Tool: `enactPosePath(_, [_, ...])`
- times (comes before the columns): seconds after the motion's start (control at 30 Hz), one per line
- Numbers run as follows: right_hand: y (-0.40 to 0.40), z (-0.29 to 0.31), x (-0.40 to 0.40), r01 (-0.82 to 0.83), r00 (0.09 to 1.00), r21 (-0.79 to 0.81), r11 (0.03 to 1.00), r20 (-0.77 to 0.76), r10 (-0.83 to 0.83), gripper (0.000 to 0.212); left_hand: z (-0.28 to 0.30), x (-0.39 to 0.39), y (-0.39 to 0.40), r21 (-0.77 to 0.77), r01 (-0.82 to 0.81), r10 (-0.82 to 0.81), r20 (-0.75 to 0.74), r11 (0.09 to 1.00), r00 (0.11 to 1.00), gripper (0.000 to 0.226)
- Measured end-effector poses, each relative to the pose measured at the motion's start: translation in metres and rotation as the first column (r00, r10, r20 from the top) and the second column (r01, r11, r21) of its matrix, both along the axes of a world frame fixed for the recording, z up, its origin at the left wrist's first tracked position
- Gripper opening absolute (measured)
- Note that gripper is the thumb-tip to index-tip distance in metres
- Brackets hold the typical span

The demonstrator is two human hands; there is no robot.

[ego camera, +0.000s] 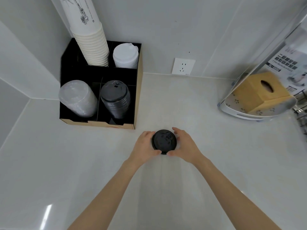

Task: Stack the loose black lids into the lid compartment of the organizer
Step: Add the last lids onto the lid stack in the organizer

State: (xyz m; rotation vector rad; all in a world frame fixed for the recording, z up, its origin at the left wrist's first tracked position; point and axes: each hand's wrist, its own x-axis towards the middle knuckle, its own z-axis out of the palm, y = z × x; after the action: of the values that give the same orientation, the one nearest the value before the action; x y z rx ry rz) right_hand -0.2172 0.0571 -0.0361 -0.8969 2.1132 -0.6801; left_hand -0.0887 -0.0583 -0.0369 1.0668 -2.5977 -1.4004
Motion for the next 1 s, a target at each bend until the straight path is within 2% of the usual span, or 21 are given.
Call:
enactPosePath(0.23, [-0.003,-0.002,0.000,0.009,0.999,-0.050,0.999,-0.031,-0.010,0.072,-0.011,-0.006,0.005,-0.037,-0.026,0.026,-0.002,0.999,1.000,0.068])
enactPosePath(0.53, [-0.012,0.023,-0.005,0.019,0.999,-0.157,0.987,-0.043,-0.026,0.074,0.017,-0.002,-0.008,-0.021,-0.055,0.052,-0.133,0.998,0.990,0.065])
enactPosePath(0.77, [-0.046,0.068,-0.005,0.017,0.997,-0.325,0.946,-0.063,-0.039,0.069,0.066,0.007,-0.042,-0.177,-0.125,0.075,-0.264,0.976,0.962,0.066])
enactPosePath(1.0, [-0.096,0.111,0.007,0.023,1.000,-0.458,0.889,-0.006,-0.029,0.065,0.104,0.029,-0.089,-0.191,-0.248,0.159,-0.389,0.950,0.907,0.064])
